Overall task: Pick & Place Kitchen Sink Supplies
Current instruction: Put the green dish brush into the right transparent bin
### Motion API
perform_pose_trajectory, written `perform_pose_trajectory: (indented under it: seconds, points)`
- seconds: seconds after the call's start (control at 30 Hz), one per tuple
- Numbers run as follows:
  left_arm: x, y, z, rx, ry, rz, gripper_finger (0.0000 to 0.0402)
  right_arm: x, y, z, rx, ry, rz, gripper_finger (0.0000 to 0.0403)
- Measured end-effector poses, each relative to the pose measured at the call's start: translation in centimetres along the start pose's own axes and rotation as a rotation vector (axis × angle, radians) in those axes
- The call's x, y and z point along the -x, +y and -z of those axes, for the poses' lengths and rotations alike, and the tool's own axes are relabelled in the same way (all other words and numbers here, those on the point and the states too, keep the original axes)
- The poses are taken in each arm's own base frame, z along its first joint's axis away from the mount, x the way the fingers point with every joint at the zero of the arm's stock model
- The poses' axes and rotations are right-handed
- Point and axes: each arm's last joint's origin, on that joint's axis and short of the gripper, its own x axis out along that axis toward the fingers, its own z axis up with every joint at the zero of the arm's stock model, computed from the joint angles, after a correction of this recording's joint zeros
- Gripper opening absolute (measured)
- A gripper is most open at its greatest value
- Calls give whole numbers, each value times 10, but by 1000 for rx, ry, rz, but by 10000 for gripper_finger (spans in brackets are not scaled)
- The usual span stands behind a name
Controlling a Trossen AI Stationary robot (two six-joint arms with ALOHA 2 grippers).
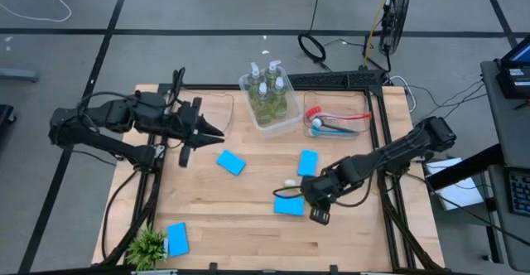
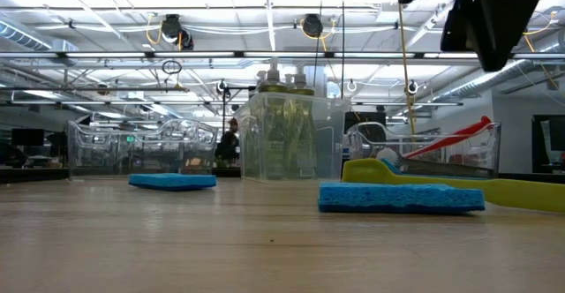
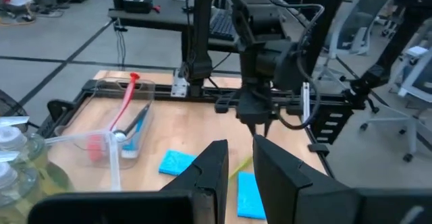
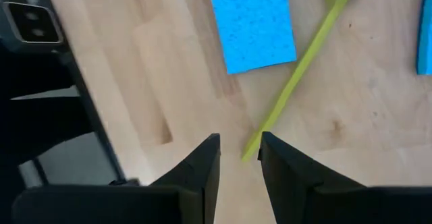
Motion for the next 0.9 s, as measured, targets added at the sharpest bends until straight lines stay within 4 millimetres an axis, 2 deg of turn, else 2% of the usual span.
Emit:
perform_pose_trajectory:
  seconds: [0.2,0.43,0.6,0.77,0.9]
  points:
    - [1,-6,2,-15,20,28,72,-23,-1,-5,-3,30,69,93]
    - [12,-12,1,-35,-4,64,72,-51,-6,-11,-22,78,149,94]
    - [16,-16,2,-34,1,72,72,-59,-11,-15,-47,74,186,108]
    - [18,-22,3,-42,7,104,72,-59,-12,-16,-66,71,188,141]
    - [18,-26,6,-36,28,100,72,-67,-18,-12,-103,74,190,165]
